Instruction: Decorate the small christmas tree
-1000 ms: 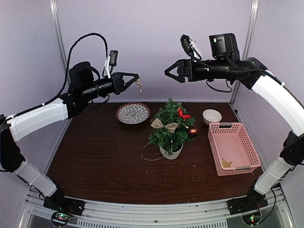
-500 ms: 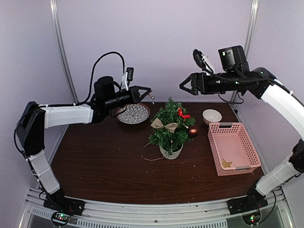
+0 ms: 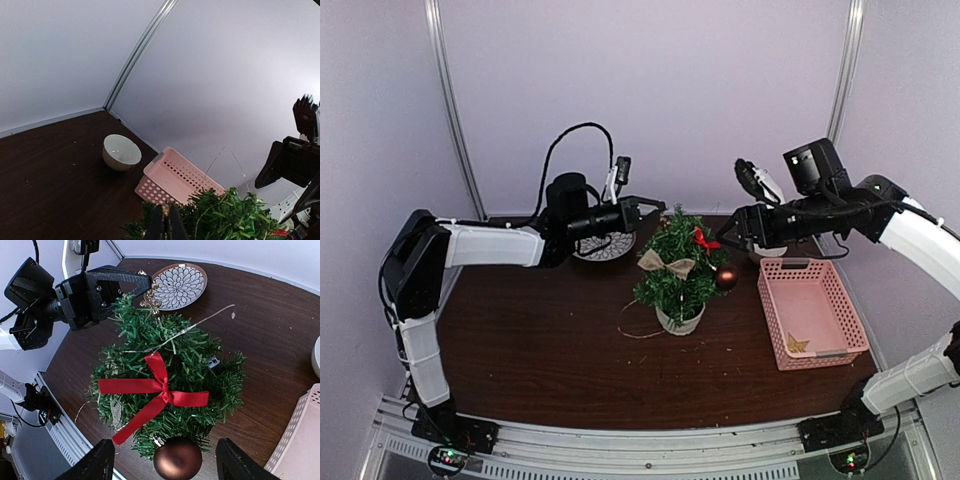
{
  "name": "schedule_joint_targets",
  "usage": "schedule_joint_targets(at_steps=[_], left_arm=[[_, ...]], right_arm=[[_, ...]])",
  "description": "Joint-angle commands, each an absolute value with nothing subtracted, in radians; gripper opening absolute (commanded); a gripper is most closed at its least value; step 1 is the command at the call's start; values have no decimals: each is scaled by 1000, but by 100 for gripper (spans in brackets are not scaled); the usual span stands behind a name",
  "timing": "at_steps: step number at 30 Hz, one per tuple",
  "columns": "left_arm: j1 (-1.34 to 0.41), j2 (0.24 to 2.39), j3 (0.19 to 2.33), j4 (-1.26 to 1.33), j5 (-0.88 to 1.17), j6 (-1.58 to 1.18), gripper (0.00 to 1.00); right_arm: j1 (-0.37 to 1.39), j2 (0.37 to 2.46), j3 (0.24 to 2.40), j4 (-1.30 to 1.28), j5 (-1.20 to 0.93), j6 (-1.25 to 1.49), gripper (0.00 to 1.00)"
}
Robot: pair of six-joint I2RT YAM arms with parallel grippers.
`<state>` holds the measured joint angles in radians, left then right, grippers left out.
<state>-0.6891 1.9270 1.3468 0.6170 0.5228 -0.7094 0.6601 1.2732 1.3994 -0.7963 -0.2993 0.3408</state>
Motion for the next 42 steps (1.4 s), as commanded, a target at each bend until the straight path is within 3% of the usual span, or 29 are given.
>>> schedule_joint_targets(at_steps=[1,14,19,27,33,42], left_arm=[[-708,1956,1339,712,577,-723,0],[-709,1969,1254,729,598,-707,1],[-709,1956,1263,711,614,-687,7],[-709,1915,1299,651,599,-633,31],[-707,1903,1322,632,586,-623,39],[-688,1883,1313,617,575,-615,41]], right_arm=[[654,1269,1388,-781,-305,347,73],[655,1270,1393,-799,-292,329,73],[654,1266,1395,-808,-284,322,73],[655,1254,1396,-805,-277,327,73],[655,1249,1398,-804,-273,327,73],[655,1252,1401,-796,-274,325,73]])
